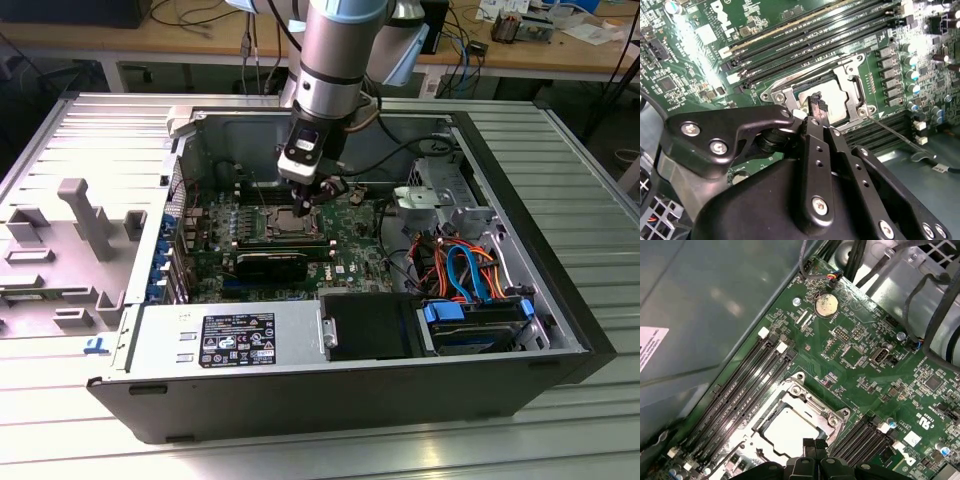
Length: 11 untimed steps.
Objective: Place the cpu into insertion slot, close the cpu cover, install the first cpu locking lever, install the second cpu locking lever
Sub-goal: 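Install the first cpu locking lever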
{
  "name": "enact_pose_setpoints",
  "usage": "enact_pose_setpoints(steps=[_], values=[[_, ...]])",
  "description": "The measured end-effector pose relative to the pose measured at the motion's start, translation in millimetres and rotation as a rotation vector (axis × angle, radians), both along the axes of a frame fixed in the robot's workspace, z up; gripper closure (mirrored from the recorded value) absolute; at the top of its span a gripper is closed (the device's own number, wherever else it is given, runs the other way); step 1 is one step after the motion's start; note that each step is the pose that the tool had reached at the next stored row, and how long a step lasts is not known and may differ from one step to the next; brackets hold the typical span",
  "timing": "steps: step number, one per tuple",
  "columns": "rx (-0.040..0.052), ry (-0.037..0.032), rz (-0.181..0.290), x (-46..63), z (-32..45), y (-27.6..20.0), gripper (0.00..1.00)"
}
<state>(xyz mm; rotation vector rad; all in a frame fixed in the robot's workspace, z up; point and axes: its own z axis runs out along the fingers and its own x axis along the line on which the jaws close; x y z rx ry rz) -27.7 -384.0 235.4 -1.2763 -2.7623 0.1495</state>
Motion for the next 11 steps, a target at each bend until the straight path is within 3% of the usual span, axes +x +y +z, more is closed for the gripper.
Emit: enact_pose_setpoints(steps=[9,11], values=[[0.0000,0.0000,0.085,0.0,0.0,0.0,0.89],[0.0000,0.0000,0.122,0.0,0.0,0.0,0.89]])
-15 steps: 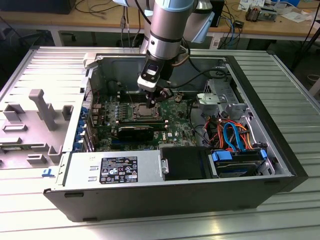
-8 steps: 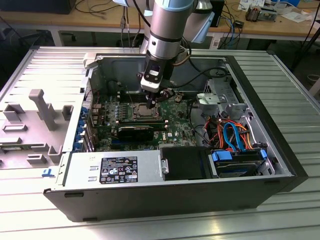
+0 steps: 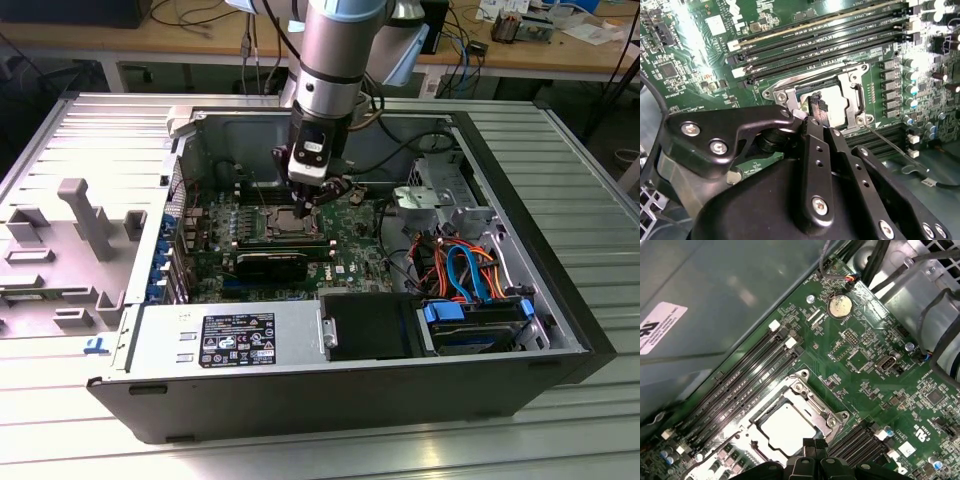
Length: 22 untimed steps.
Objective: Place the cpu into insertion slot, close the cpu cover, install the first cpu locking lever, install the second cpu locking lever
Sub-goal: 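Install the first cpu locking lever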
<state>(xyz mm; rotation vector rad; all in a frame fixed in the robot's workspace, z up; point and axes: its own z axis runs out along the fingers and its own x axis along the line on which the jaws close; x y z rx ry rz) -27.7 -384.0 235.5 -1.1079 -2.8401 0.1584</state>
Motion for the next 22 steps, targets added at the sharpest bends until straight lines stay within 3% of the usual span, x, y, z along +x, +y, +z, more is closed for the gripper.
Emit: enact_pose_setpoints(steps=[11,16,22], values=[[0.0020,-0.0001,0.153,0.0,0.0,0.0,0.89],[0.0040,-0.0001,0.253,0.0,0.0,0.0,0.89],[0.0123,-0.0011,0.355,0.0,-0.1,0.1,0.89]])
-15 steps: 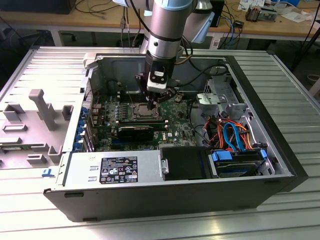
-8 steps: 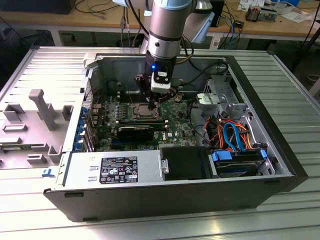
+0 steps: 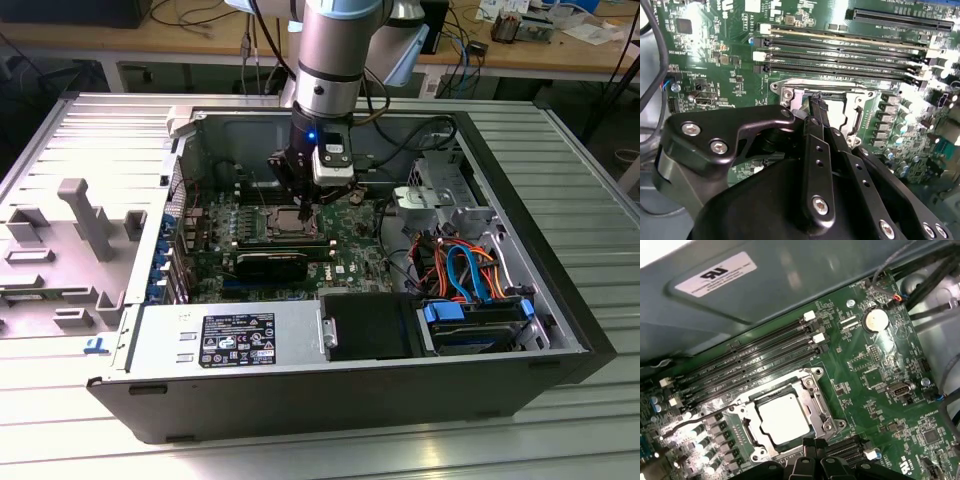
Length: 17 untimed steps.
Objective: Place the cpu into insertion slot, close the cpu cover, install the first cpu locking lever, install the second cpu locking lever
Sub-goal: 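Install the first cpu locking lever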
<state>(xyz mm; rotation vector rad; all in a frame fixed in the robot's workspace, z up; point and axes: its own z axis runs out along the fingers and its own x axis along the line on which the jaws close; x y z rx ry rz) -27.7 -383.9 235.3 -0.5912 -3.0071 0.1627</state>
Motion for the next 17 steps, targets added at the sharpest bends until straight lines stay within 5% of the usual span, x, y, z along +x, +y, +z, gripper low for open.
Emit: enact_pose_setpoints(steps=[7,9,11,13,17], values=[[0.0054,0.0001,0.128,0.0,0.1,-0.1,0.89],[0.0286,-0.0015,0.146,0.0,0.0,0.0,0.89],[0.0678,-0.0042,0.155,0.0,0.0,-0.1,0.89],[0.0946,-0.0049,0.184,0.0,0.0,0.0,0.89],[0.0957,0.0003,0.295,0.0,-0.6,-0.1,0.89]])
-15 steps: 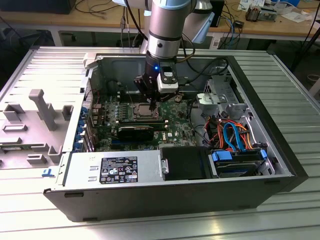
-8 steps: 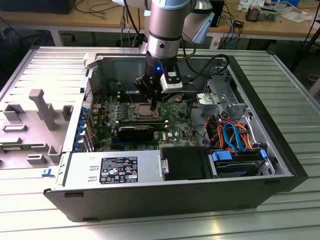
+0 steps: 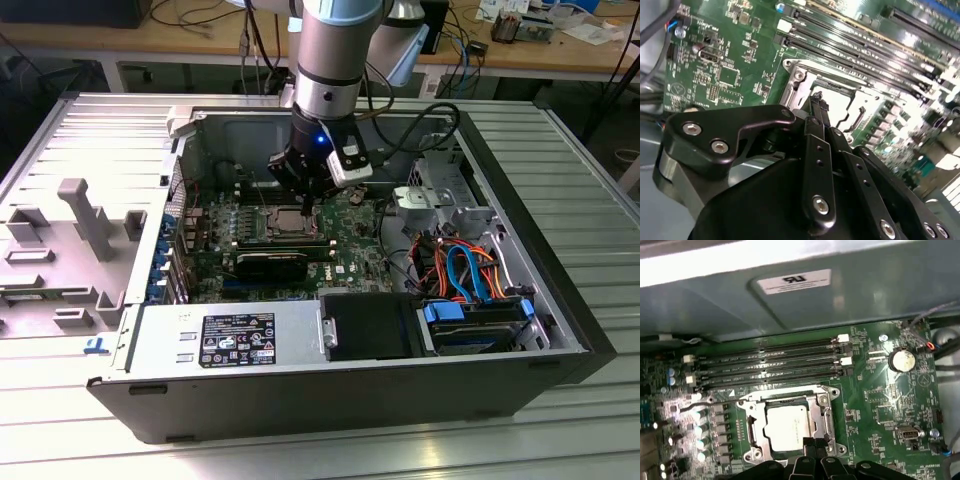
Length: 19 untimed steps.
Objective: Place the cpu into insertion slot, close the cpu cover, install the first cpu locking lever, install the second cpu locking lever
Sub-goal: 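Install the first cpu locking lever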
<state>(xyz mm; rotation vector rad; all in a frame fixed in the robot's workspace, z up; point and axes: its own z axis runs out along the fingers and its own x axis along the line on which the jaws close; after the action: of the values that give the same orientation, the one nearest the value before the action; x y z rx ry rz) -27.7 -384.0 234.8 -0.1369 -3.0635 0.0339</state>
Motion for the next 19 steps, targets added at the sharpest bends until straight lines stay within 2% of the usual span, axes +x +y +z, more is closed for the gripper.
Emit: enact_pose_setpoints(steps=[2,5,8,14,16,17,18,19], values=[[0.0000,0.0000,0.036,0.0,-0.2,0.0,0.89],[0.0000,0.0000,0.123,0.0,-0.4,0.0,0.89],[0.0000,0.0000,0.171,0.0,-0.6,0.0,0.89],[-0.0002,-0.0014,0.182,-0.1,-0.7,0.0,0.89],[-0.0037,-0.0263,0.182,-0.2,-0.9,0.0,0.89],[-0.0073,-0.0460,0.182,-0.3,-0.9,0.0,0.89],[-0.0099,-0.0610,0.182,-0.3,-1.0,0.0,0.89],[-0.0109,-0.0692,0.182,-0.3,-1.1,0.0,0.89]])
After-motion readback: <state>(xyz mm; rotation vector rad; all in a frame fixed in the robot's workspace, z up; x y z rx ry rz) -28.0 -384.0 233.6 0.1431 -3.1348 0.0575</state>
